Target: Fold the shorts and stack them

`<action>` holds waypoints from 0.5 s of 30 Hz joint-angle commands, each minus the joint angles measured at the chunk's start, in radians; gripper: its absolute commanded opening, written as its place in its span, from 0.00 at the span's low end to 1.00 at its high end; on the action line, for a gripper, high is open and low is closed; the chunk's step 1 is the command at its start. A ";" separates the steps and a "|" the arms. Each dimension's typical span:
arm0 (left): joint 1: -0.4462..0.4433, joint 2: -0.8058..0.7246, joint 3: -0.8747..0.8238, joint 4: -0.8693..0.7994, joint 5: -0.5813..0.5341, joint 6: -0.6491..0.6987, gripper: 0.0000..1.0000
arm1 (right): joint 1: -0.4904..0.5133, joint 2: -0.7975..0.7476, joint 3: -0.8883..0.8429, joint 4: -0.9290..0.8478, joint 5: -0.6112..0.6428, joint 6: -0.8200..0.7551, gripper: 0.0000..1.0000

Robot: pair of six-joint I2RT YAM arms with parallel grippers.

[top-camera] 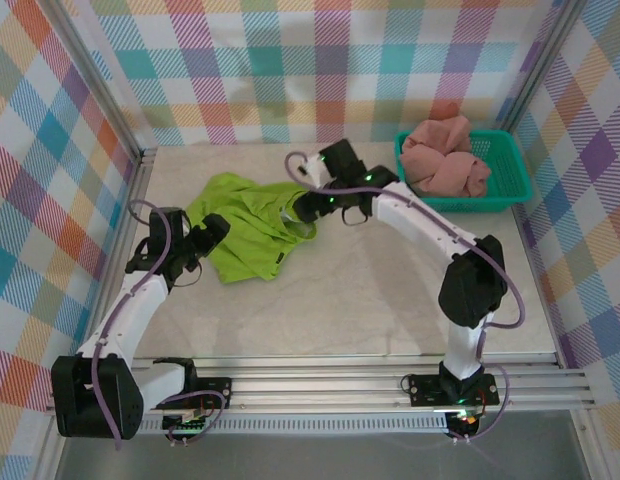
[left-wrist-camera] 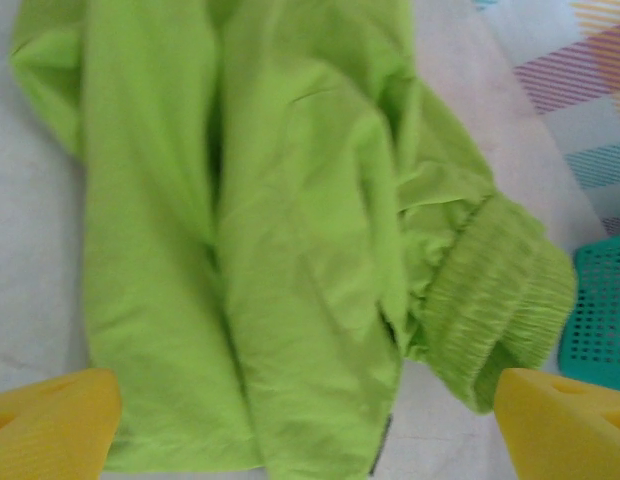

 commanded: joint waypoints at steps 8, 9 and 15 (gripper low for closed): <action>0.011 0.102 -0.106 0.052 -0.008 -0.043 0.91 | 0.060 0.132 -0.082 0.076 0.010 -0.007 0.90; 0.011 0.117 -0.109 0.066 -0.008 -0.041 0.91 | 0.059 0.149 -0.065 0.066 0.024 -0.007 0.91; 0.007 0.202 -0.114 0.153 0.019 -0.027 0.80 | 0.060 0.245 0.024 0.056 0.055 -0.046 0.92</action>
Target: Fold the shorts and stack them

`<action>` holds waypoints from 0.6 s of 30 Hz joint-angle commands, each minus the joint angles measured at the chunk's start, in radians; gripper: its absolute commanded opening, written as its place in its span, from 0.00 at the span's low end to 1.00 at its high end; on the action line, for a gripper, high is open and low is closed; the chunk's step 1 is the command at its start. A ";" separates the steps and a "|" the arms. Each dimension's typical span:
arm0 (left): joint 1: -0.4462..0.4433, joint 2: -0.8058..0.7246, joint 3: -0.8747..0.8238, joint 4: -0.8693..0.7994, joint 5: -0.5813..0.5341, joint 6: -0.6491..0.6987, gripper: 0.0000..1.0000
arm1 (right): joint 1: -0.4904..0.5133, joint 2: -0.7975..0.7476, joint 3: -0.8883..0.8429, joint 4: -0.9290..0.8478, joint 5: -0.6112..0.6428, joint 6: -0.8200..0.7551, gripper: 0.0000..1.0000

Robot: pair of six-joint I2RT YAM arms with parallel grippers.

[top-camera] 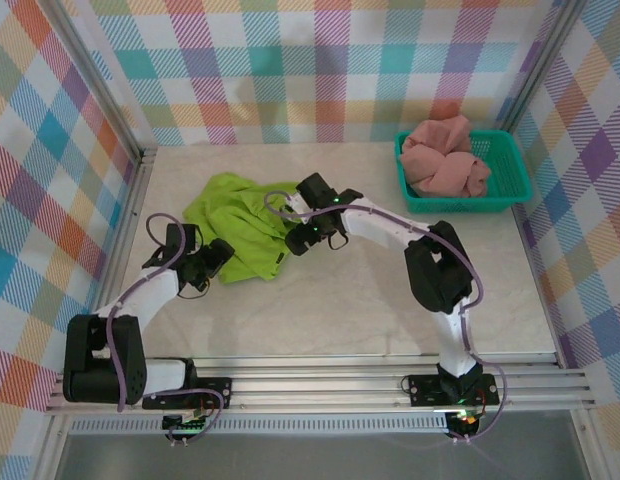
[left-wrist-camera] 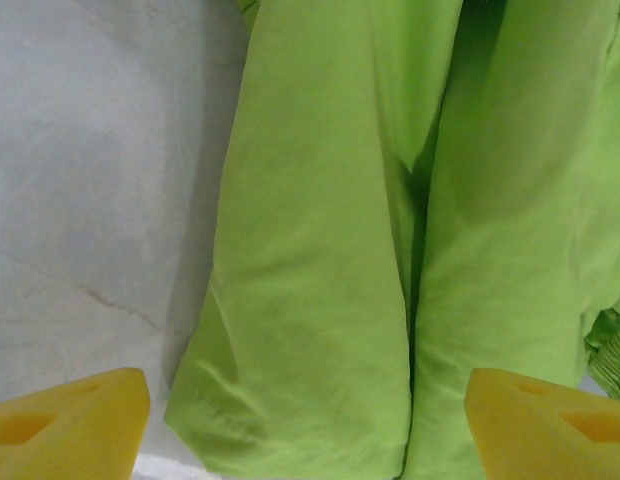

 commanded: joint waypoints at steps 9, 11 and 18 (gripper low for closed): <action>-0.004 0.100 -0.009 0.112 0.005 0.032 0.65 | 0.005 0.152 0.205 -0.070 0.200 -0.043 0.99; -0.008 0.121 -0.009 0.123 0.007 0.032 0.61 | 0.005 0.174 0.224 -0.084 0.178 -0.039 1.00; -0.020 0.160 0.000 0.147 0.007 0.034 0.37 | 0.004 0.193 0.226 -0.073 -0.007 0.044 0.65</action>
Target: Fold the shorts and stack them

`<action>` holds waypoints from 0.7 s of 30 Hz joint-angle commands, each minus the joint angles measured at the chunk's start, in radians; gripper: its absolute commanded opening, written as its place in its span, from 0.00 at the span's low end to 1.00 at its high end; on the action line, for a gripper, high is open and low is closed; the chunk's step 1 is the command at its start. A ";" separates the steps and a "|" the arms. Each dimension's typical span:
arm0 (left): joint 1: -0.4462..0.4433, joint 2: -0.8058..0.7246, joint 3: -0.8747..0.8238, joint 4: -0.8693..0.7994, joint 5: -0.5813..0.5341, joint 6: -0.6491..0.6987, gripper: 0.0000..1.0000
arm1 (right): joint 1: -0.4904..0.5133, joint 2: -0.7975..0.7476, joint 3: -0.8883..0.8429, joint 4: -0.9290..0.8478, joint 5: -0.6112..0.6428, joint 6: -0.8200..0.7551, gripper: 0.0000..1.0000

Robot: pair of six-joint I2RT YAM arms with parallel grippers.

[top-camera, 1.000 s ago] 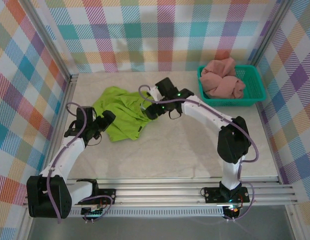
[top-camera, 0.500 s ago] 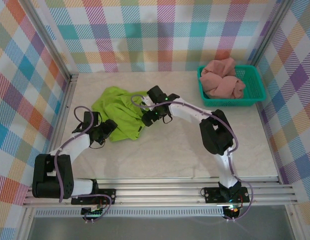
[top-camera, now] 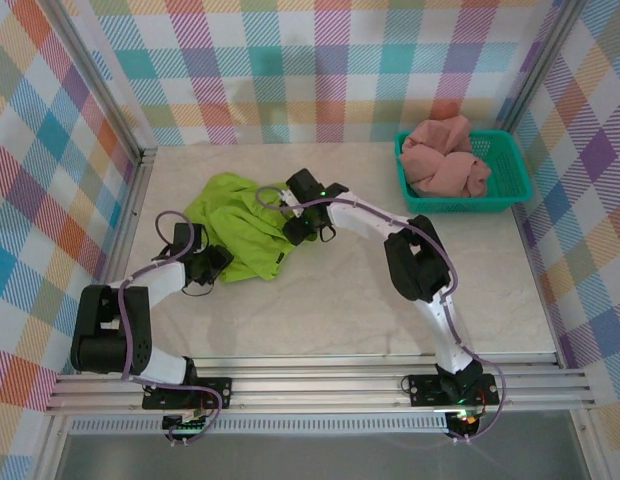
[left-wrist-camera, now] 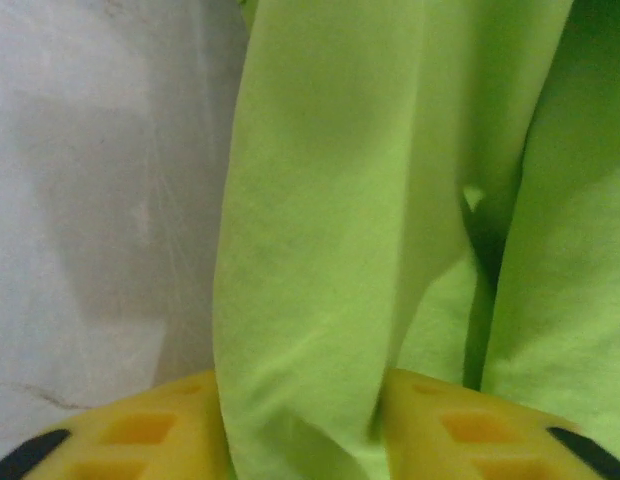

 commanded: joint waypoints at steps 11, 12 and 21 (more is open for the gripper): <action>0.009 -0.173 0.223 -0.231 -0.103 0.119 0.00 | -0.140 -0.158 0.100 -0.039 -0.291 0.258 0.01; 0.015 -0.189 0.261 -0.260 -0.113 0.130 0.00 | -0.163 -0.177 0.109 -0.040 -0.321 0.281 0.00; 0.097 -0.212 0.598 -0.472 -0.158 0.233 0.00 | -0.326 -0.384 0.100 -0.038 -0.525 0.413 0.00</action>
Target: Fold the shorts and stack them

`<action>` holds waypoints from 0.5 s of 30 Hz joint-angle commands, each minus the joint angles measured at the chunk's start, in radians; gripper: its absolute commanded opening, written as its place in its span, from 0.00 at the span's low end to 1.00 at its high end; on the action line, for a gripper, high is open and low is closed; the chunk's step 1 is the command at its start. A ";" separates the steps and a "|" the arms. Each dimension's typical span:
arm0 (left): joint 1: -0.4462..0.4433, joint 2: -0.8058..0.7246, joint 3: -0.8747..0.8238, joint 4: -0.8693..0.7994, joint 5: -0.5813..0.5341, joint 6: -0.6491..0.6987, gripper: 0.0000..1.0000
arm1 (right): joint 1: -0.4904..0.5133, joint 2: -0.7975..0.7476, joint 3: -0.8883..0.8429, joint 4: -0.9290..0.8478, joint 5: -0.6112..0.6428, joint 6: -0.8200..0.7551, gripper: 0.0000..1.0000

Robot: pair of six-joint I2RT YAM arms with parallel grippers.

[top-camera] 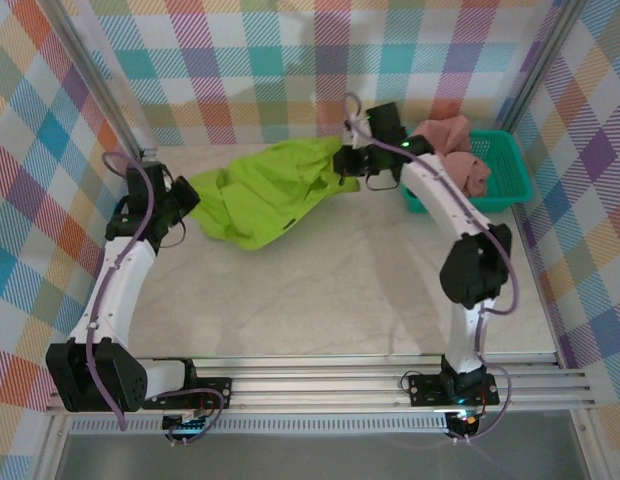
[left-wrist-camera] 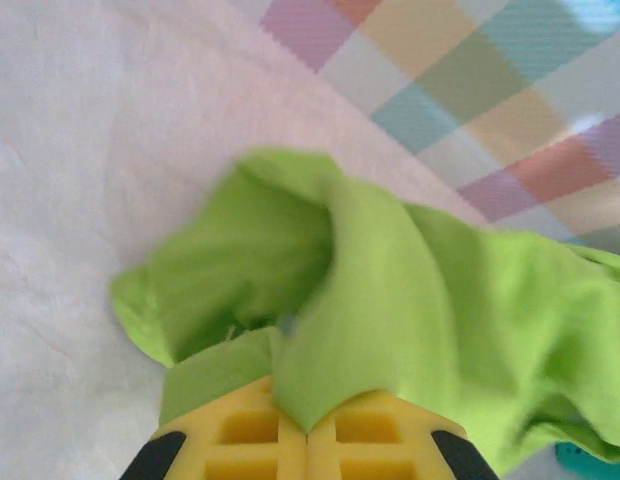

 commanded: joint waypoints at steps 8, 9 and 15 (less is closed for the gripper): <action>0.064 0.042 0.159 -0.158 -0.015 0.090 0.00 | -0.013 -0.081 0.002 -0.001 -0.204 0.129 0.02; 0.065 0.055 0.179 -0.168 -0.015 0.097 0.00 | -0.013 -0.067 0.018 -0.009 -0.222 0.139 0.02; 0.074 0.115 0.390 -0.246 -0.034 0.137 0.00 | -0.012 -0.042 0.096 -0.016 -0.321 0.187 0.00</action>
